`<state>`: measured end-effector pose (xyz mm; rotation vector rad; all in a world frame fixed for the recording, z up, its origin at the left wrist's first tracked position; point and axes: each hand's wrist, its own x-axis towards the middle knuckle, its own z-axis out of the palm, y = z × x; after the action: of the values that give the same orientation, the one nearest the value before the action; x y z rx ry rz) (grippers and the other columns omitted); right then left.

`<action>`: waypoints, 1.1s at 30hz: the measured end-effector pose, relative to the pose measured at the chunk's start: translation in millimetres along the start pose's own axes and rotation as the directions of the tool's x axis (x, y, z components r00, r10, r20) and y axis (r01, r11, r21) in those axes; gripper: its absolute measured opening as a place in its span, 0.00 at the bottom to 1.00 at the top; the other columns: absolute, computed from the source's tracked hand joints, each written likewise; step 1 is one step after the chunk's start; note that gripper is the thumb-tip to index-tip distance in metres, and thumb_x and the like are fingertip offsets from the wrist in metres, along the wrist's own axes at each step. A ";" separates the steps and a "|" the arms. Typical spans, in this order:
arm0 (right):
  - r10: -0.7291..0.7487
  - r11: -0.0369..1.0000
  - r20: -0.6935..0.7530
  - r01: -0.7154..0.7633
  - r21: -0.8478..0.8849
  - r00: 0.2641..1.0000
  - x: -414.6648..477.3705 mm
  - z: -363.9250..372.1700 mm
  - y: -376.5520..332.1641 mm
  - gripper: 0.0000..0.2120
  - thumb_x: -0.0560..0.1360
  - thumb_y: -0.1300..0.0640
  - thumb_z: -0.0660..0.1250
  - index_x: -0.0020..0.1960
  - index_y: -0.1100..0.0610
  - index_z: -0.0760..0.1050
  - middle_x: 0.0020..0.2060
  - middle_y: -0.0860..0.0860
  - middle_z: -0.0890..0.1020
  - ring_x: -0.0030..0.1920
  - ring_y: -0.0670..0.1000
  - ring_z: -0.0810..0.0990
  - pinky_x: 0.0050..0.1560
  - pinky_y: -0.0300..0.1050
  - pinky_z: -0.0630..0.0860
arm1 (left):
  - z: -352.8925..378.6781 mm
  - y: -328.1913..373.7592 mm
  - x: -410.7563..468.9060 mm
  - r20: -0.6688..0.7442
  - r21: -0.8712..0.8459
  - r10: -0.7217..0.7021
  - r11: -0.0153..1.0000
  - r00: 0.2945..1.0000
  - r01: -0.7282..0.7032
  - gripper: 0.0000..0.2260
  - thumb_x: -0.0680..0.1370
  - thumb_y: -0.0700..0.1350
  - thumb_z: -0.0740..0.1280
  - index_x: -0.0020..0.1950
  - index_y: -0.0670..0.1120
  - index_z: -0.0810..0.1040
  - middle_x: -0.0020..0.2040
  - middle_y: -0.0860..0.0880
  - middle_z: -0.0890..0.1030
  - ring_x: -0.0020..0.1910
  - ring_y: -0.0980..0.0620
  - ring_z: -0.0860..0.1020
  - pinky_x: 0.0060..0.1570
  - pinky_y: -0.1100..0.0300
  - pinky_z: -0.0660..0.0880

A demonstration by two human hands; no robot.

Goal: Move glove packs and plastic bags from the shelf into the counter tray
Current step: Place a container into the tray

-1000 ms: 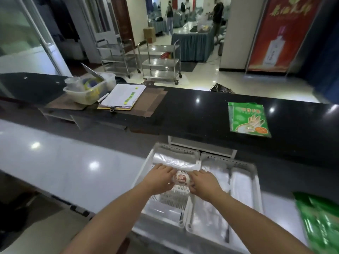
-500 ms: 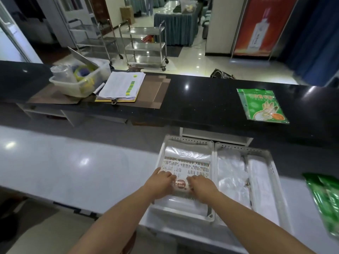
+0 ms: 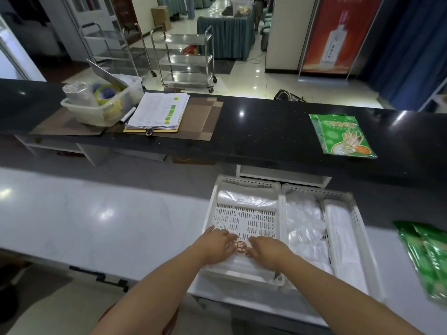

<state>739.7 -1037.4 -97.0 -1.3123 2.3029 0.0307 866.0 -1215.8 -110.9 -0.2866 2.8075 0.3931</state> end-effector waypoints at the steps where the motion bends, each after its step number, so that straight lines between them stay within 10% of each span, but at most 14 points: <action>1: 0.001 1.000 -0.009 -0.001 -0.004 1.000 -0.8 0.7 0.3 0.19 0.80 0.39 0.53 0.61 0.52 0.70 0.53 0.53 0.80 0.51 0.55 0.79 0.50 0.52 0.77 | 1.1 0.7 -0.1 0.003 0.007 -0.003 1.000 1.000 0.003 0.25 0.81 0.61 0.50 0.74 0.54 0.69 0.68 0.50 0.76 0.68 0.49 0.71 0.74 0.47 0.58; 15: 0.059 0.998 -0.240 -0.052 0.036 0.969 -26.3 -20.4 22.1 0.23 0.82 0.43 0.54 0.74 0.50 0.67 0.68 0.50 0.76 0.64 0.54 0.76 0.65 0.52 0.72 | -29.5 49.3 11.2 -0.071 0.128 0.030 0.992 0.997 -0.021 0.24 0.82 0.57 0.53 0.77 0.51 0.65 0.71 0.48 0.73 0.68 0.47 0.71 0.74 0.48 0.58; 23: 0.210 0.977 -0.444 -0.170 0.130 0.871 -95.3 -40.7 96.8 0.12 0.82 0.49 0.56 0.54 0.53 0.76 0.45 0.48 0.82 0.44 0.52 0.79 0.49 0.49 0.76 | -52.6 135.7 35.5 -0.252 0.197 0.000 0.979 0.968 0.051 0.22 0.80 0.38 0.60 0.72 0.54 0.71 0.44 0.49 0.85 0.48 0.46 0.82 0.57 0.52 0.75; 29: 0.305 0.952 -0.493 -0.264 0.153 0.815 -182.5 -35.1 185.9 0.12 0.80 0.52 0.56 0.40 0.55 0.69 0.33 0.49 0.75 0.35 0.55 0.75 0.35 0.48 0.66 | -51.2 244.3 58.3 -0.270 0.190 0.053 0.982 0.962 0.000 0.25 0.78 0.34 0.56 0.73 0.51 0.69 0.46 0.47 0.84 0.53 0.42 0.78 0.45 0.53 0.72; 33: 0.360 0.933 -0.481 -0.315 0.176 0.800 -245.2 -24.7 252.6 0.13 0.81 0.51 0.55 0.43 0.56 0.72 0.42 0.54 0.80 0.44 0.60 0.79 0.40 0.48 0.67 | -38.6 335.6 71.0 -0.275 0.269 0.134 0.962 0.952 -0.057 0.27 0.76 0.32 0.54 0.73 0.49 0.70 0.46 0.45 0.83 0.47 0.43 0.80 0.42 0.55 0.70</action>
<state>627.1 -710.5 -26.3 -0.9175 2.9257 -0.3348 711.1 -921.7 -18.0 -0.1598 3.1262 -0.0011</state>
